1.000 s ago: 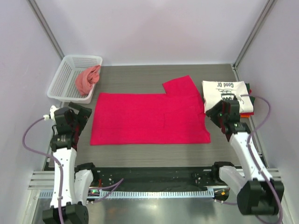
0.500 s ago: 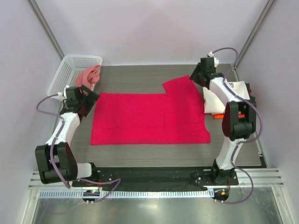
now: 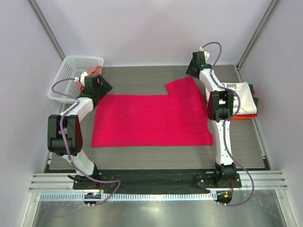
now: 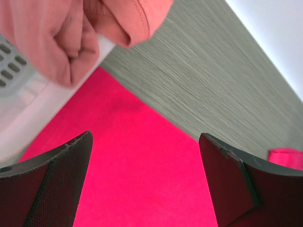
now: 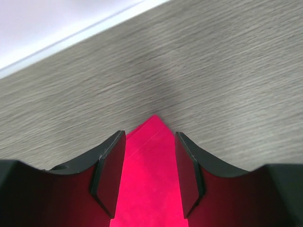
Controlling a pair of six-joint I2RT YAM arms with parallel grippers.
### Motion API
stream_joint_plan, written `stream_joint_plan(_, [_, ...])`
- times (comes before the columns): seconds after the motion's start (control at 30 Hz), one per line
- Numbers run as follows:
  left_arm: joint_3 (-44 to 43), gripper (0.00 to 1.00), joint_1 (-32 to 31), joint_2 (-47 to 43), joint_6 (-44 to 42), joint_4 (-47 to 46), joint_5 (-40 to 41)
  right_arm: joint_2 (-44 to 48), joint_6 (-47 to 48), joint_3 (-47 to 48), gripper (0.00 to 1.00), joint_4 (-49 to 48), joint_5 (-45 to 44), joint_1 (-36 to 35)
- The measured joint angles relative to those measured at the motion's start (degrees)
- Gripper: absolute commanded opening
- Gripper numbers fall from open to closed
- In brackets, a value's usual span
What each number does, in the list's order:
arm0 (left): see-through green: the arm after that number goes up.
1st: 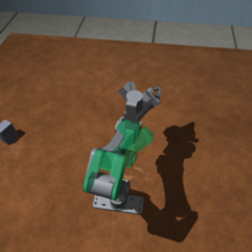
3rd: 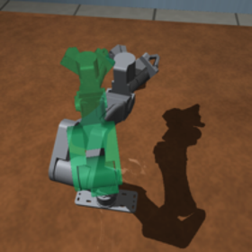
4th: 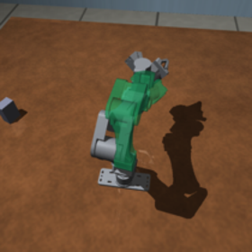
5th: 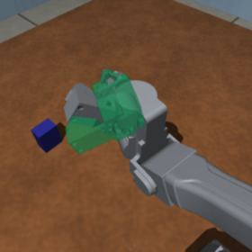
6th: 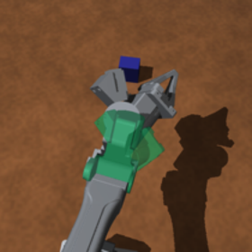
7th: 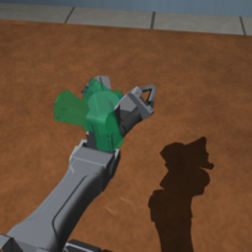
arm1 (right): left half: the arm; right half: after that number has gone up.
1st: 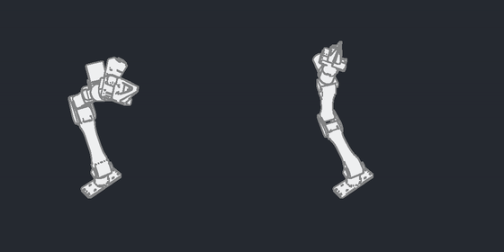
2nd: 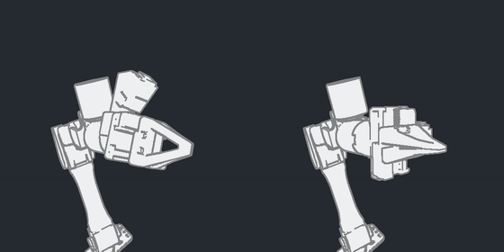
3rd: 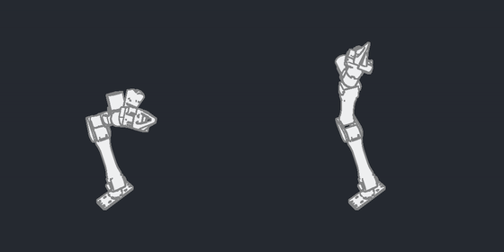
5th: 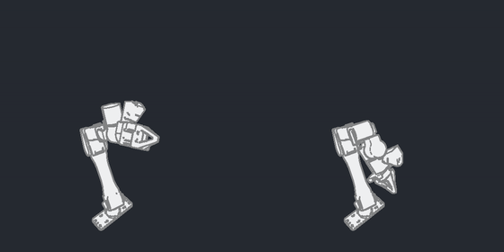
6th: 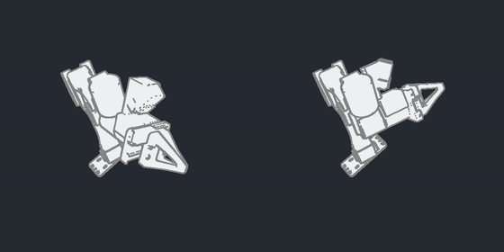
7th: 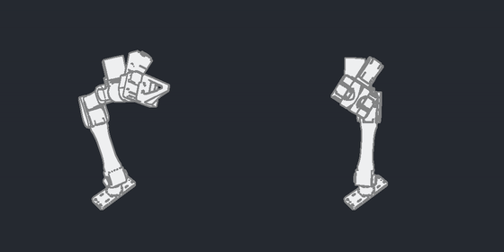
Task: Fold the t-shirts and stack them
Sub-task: Fold the tshirt
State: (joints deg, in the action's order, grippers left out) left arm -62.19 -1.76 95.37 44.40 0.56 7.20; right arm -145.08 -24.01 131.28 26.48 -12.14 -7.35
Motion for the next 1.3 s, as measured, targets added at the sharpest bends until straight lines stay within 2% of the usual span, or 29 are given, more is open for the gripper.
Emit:
stream_joint_plan(0.2, [-4.0,0.90,0.0,7.5,-1.7,-0.7,0.0,-4.9,1.7,3.5,0.44,2.3,-0.7,-0.1])
stream_joint_plan(0.37, [-5.3,0.89,-0.5,9.6,-3.1,0.6,0.2,-5.1,2.7,3.5,0.41,2.4,-0.8,-0.4])
stream_joint_plan(0.47, [-5.8,0.89,-0.8,9.6,-4.1,1.5,1.2,-5.1,3.2,3.5,0.32,2.5,-0.9,-0.5])
stream_joint_plan(0.57, [-6.9,0.89,-0.9,9.6,-5.2,2.6,2.7,-5.2,3.6,3.5,0.15,2.6,-0.9,-0.5])
stream_joint_plan(0.6, [-7.3,0.89,-1.0,9.6,-5.7,2.9,3.1,-5.2,3.8,3.5,0.07,2.6,-0.9,-0.5])
stream_joint_plan(0.67, [-8.1,0.88,-1.2,9.6,-6.4,3.3,4.3,-5.2,4.1,3.5,0.01,2.5,-1.0,-0.5])
stream_joint_plan(0.8, [-9.2,0.88,-2.0,9.8,-8.5,4.2,6.4,-5.2,4.0,3.5,0.01,2.5,-2.5,-0.5])
stream_joint_plan(0.9, [-10.4,0.79,-2.9,10.5,-10.1,4.9,7.9,-5.2,4.0,3.5,0.01,2.6,-3.8,-0.5])
stream_joint_plan(0.93, [-11.5,0.73,-3.1,11.2,-10.5,5.7,8.2,-5.2,4.0,3.5,0.01,2.6,-4.2,-0.4])
stream_joint_plan(1.03, [-16.3,0.67,-3.7,14.5,-12.2,7.7,8.9,-5.2,4.0,3.5,0.01,2.6,-4.8,-0.3])
stream_joint_plan(1.3, [-28.2,0.59,-5.1,25.4,-15.5,14.3,11.5,-5.2,3.2,3.0,0.01,2.1,-4.8,1.2])
